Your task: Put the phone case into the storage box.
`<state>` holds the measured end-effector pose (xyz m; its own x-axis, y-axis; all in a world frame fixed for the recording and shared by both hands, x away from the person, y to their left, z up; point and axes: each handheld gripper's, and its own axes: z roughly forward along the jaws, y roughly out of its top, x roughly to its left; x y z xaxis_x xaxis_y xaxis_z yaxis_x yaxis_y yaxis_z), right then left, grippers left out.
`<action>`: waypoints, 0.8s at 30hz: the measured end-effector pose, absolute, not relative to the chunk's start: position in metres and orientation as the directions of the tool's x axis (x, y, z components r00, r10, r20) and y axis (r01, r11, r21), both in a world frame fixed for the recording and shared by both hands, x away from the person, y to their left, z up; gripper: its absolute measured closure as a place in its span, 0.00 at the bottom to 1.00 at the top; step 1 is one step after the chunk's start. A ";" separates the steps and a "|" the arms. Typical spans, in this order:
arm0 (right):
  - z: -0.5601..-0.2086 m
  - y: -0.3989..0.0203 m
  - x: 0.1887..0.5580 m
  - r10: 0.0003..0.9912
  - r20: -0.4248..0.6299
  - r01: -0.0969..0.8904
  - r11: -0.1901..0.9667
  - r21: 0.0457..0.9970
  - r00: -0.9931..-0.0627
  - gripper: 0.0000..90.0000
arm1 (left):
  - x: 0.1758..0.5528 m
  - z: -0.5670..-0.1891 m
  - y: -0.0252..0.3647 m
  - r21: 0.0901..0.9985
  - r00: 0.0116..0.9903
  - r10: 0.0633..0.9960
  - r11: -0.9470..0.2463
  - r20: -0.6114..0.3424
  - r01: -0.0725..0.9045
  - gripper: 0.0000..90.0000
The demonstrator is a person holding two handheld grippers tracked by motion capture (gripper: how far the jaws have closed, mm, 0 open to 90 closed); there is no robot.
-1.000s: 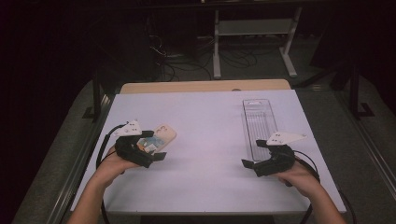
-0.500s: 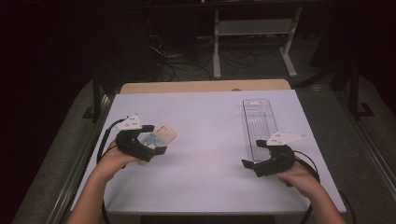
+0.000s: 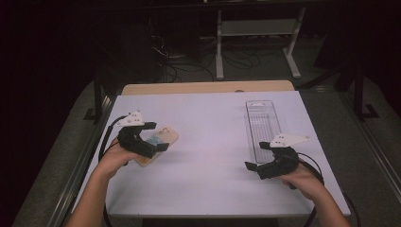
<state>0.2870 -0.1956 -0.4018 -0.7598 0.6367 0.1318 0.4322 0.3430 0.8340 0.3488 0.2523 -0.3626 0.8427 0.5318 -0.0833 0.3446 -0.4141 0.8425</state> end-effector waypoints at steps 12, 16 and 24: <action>-0.401 -0.197 0.287 0.628 0.144 0.433 0.336 0.836 -0.765 0.06 | 0.358 -0.362 0.255 0.844 0.833 0.546 -0.403 -0.088 0.353 0.00; -0.400 -0.198 0.287 0.626 0.154 0.436 0.327 0.838 -0.765 0.06 | 0.361 -0.360 0.257 0.844 0.831 0.550 -0.402 -0.088 0.355 0.00; -0.398 -0.199 0.288 0.624 0.171 0.443 0.312 0.840 -0.763 0.06 | 0.368 -0.357 0.254 0.845 0.835 0.545 -0.407 -0.081 0.347 0.00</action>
